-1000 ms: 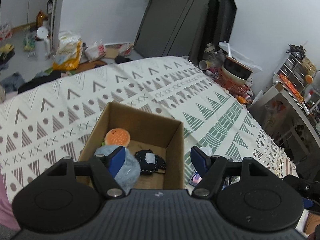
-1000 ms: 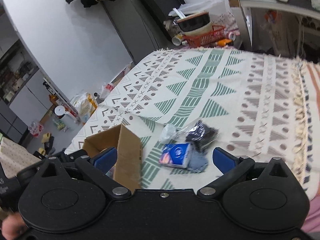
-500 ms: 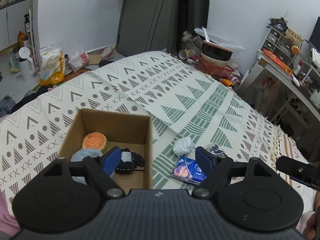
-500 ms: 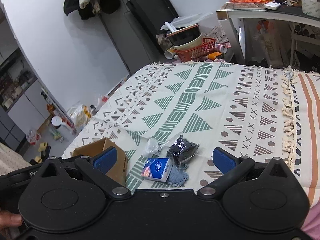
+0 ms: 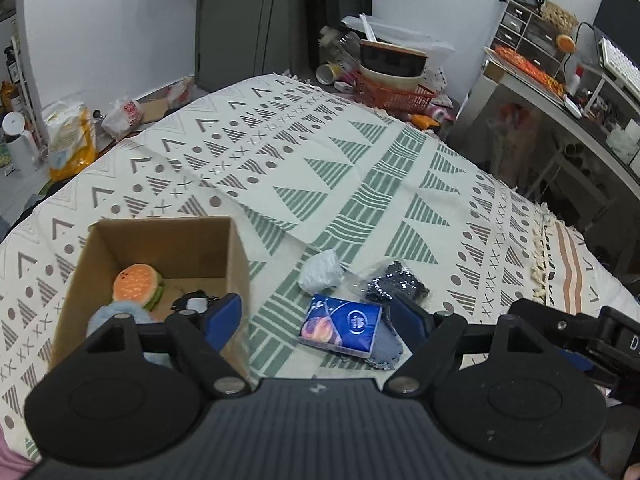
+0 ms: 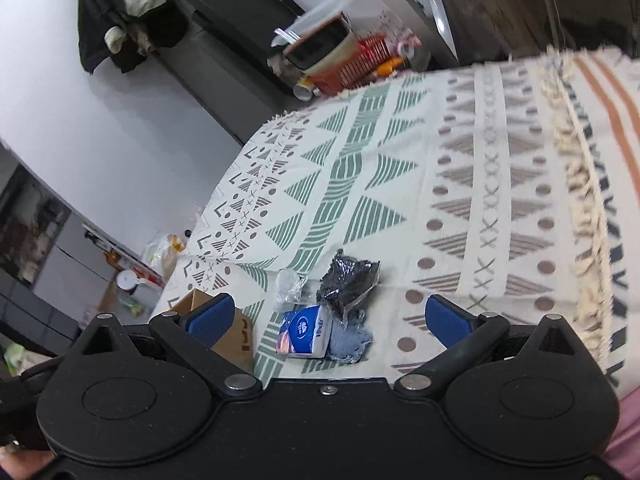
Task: Organize soft objects
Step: 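Move both tools back toward the tissue pack and black bag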
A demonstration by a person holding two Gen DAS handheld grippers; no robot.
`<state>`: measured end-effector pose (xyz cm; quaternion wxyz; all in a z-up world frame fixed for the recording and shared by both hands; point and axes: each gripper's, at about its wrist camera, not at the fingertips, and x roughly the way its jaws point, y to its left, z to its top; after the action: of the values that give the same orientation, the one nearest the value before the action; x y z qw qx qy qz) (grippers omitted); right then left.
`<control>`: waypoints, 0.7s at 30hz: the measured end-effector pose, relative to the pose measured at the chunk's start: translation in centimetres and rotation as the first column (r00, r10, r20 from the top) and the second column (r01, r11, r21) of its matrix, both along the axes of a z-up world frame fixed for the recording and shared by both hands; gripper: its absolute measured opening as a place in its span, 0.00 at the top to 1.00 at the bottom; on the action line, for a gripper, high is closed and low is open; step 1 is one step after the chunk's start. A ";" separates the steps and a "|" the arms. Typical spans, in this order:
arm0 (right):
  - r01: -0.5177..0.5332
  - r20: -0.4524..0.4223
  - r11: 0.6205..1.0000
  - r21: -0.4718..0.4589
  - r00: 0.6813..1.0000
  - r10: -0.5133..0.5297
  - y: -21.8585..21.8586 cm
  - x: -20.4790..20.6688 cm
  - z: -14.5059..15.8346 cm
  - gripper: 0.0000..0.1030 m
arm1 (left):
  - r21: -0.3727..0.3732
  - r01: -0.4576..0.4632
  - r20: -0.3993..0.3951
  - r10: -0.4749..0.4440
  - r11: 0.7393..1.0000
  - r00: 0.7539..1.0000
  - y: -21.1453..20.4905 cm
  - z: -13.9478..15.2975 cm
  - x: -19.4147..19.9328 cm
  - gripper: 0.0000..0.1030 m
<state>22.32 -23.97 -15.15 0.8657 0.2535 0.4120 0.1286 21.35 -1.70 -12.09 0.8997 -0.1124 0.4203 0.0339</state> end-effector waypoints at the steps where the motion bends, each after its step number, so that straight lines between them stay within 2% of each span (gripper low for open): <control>1: 0.005 -0.009 1.000 0.017 1.000 -0.005 -0.2 0.2 -0.3 0.01 | 0.001 0.000 -0.004 0.000 1.000 1.000 -0.3 -0.2 0.3 0.22; 4: 0.025 -0.021 0.998 0.054 0.999 -0.024 -0.8 0.4 -0.9 0.04 | -0.002 0.007 -0.026 -0.007 1.000 1.000 -1.0 -0.9 1.3 0.23; 6: 0.031 -0.029 0.997 0.073 0.999 -0.029 -1.1 0.7 -1.2 0.11 | -0.004 0.007 -0.036 -0.007 1.000 0.999 -1.3 -1.1 2.0 0.23; 12: 0.029 -0.066 0.992 0.125 0.998 -0.021 -1.5 2.1 -2.5 0.26 | -0.017 -0.004 -0.085 0.003 1.000 0.996 -1.8 -2.7 3.8 0.25; 17: 0.016 -0.100 0.987 0.159 0.995 0.000 -1.6 3.2 -3.7 0.32 | -0.002 0.025 -0.117 -0.025 1.000 0.993 -2.7 -4.6 4.7 0.25; 21: 0.017 -0.126 0.984 0.177 0.992 0.006 -1.7 4.0 -4.7 0.32 | 0.006 0.066 -0.147 -0.064 0.998 0.987 -3.2 -6.2 5.4 0.25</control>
<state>26.28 -25.65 -19.84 0.8122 0.3385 0.4521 0.1462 26.74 -4.90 -18.26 0.8676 -0.0908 0.4886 0.0149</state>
